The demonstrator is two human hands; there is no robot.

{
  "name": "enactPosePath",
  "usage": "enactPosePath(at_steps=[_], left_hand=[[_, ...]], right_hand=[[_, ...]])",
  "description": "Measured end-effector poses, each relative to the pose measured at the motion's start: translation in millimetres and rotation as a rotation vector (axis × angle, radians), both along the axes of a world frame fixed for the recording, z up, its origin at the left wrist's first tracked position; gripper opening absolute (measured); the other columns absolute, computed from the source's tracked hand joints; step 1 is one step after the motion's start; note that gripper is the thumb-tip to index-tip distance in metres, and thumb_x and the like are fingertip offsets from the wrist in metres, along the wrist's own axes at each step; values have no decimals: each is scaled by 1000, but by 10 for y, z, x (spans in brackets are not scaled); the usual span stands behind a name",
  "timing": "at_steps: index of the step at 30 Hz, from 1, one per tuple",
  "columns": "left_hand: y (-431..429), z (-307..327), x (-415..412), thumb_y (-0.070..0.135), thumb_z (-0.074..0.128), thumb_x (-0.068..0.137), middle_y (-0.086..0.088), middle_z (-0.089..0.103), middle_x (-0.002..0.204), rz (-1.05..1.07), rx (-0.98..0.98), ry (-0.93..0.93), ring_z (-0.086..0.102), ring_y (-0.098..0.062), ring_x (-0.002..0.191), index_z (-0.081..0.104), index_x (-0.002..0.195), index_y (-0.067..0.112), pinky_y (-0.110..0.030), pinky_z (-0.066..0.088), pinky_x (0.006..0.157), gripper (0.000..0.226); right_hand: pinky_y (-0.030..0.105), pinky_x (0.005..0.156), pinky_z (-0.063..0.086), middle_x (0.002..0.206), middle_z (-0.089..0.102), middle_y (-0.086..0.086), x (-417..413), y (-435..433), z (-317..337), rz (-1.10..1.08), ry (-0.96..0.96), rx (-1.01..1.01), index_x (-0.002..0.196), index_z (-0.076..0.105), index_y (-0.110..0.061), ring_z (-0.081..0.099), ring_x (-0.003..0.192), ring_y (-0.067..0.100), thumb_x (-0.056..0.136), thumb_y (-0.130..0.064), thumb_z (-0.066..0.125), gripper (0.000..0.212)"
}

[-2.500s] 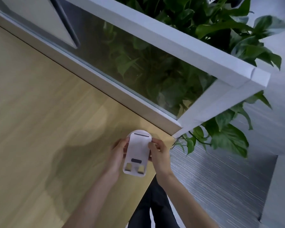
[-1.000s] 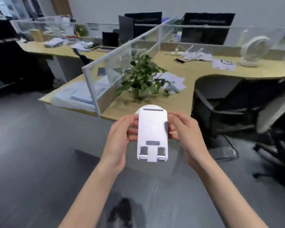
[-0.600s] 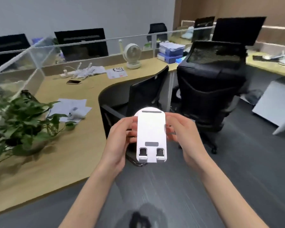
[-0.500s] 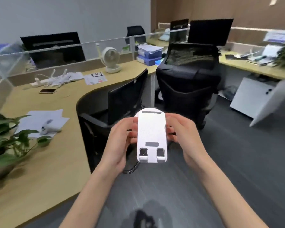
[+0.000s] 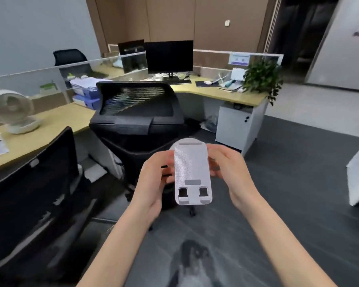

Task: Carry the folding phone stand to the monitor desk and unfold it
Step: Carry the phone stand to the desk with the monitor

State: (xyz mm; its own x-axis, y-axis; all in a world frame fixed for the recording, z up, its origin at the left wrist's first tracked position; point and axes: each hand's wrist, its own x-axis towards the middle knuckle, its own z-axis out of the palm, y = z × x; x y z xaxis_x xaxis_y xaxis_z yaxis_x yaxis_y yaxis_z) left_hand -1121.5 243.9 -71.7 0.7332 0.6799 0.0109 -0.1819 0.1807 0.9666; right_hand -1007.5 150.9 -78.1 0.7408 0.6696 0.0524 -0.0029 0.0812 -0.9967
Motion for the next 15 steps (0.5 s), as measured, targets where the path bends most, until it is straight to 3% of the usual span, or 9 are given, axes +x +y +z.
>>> enactPosePath(at_steps=[3, 7, 10, 15], left_hand=[[192, 24, 644, 20, 52, 77, 15, 48, 48, -42, 10, 17, 42, -5, 48, 60, 57, 25, -20, 34, 50, 22], [551, -41, 1572, 21, 51, 74, 15, 54, 54, -57, 39, 19, 46, -5, 52, 62, 76, 16, -22, 36, 53, 13], [880, -130, 2307, 23, 51, 75, 12, 58, 60, -55, 46, 41, 50, -7, 57, 64, 83, 13, -25, 39, 60, 18], [1464, -71, 3538, 20, 50, 78, 9, 55, 61, -49, 20, 21, 48, -8, 55, 63, 86, 10, -23, 38, 56, 18]], right_hand=[[18, 53, 44, 78, 71, -5, 623, 161, 18, -47, 12, -1, 98, 71, -15, 59, 63, 5, 87, -16, 50, 24], [21, 60, 50, 83, 73, 1, 1499, 444, -26, -100, 22, 3, 96, 72, -17, 61, 67, 7, 88, -16, 49, 24], [18, 56, 49, 74, 70, -5, 2171, 730, -82, -122, 14, 24, 94, 72, -15, 58, 60, 3, 88, -14, 48, 25], [10, 46, 39, 69, 69, -10, 3338, 1330, -2, -189, -20, 13, 92, 72, -16, 57, 55, -2, 87, -15, 48, 25]])
